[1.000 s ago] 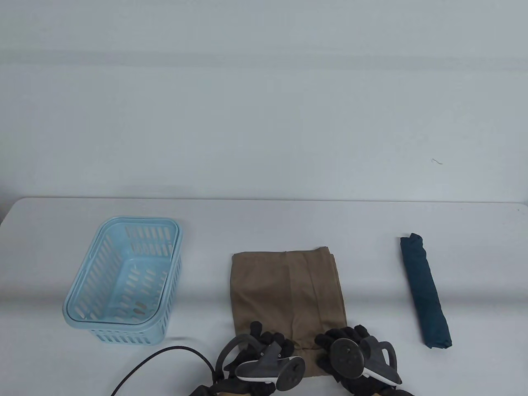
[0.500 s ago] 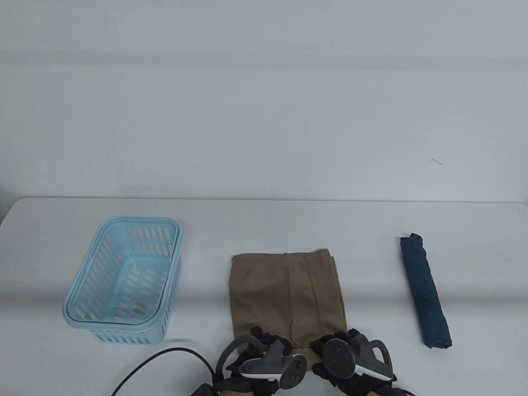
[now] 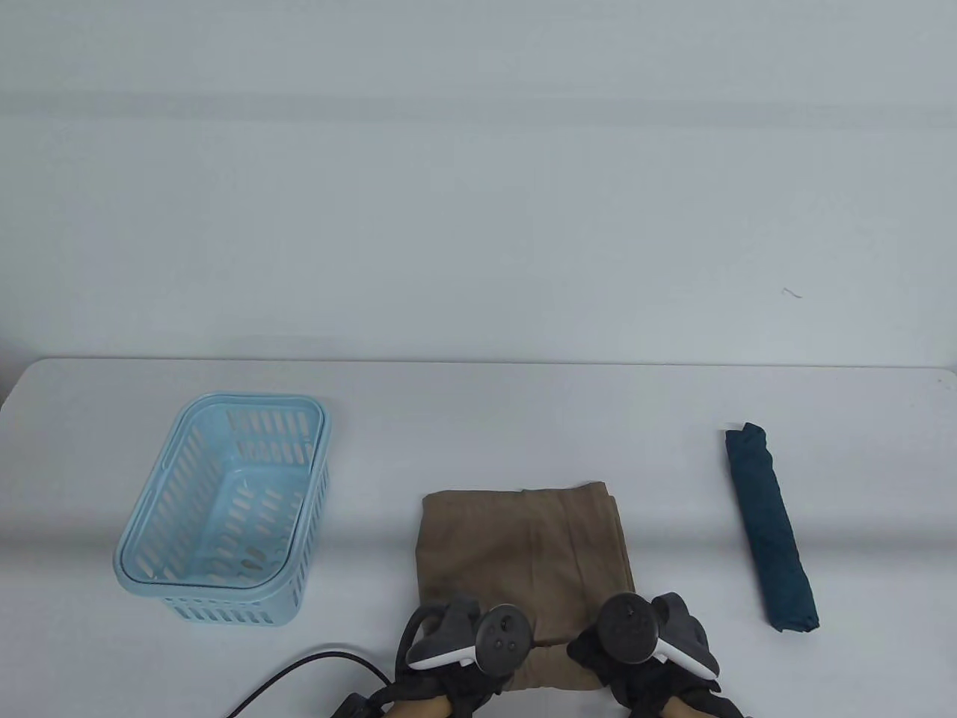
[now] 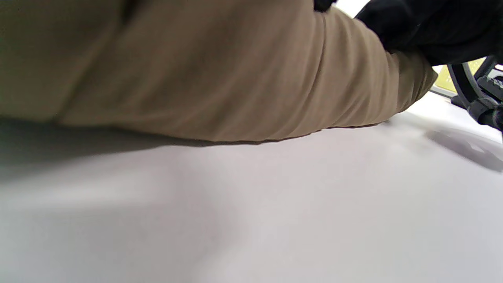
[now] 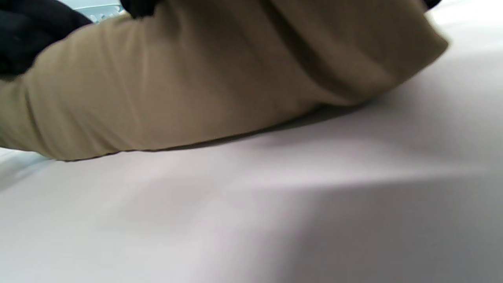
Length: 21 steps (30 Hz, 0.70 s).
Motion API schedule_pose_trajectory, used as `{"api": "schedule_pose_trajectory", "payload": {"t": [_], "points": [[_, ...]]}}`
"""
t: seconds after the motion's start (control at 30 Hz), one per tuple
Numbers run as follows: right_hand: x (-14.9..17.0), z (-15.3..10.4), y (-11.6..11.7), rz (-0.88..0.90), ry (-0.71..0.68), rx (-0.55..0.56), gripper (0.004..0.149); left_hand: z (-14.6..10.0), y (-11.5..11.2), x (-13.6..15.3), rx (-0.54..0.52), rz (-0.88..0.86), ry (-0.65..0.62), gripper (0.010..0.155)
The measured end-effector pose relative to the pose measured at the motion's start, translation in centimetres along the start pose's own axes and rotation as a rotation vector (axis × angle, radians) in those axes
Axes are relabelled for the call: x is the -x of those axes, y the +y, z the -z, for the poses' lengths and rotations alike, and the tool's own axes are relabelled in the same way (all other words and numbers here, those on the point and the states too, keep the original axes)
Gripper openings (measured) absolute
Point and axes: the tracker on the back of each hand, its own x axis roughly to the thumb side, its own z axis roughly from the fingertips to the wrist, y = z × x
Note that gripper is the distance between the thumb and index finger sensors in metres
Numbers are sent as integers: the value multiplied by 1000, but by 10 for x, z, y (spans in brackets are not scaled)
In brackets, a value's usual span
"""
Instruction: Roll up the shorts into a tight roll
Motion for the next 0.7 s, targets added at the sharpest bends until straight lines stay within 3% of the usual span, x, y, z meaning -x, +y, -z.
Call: {"api": "schedule_pose_trajectory", "payload": {"t": [0.07,0.2,0.27,0.33,0.47,0.7], "points": [[0,0,0,-9,10,14,50,-7,11,-6,-82,56,-48,56],[-1,0,1,-22,37,39,50,-19,23,-15,-62,117,-101,43],[-3,-1,-2,-29,43,43,51,-19,18,-15,4,151,-65,47],[-6,-5,-7,-61,25,108,54,-16,13,-13,-8,185,-58,51],[-13,-14,-12,-138,-116,172,55,-10,5,-9,10,239,-16,61],[-15,-7,7,-263,-117,-1,70,0,-17,-8,75,366,14,75]]}}
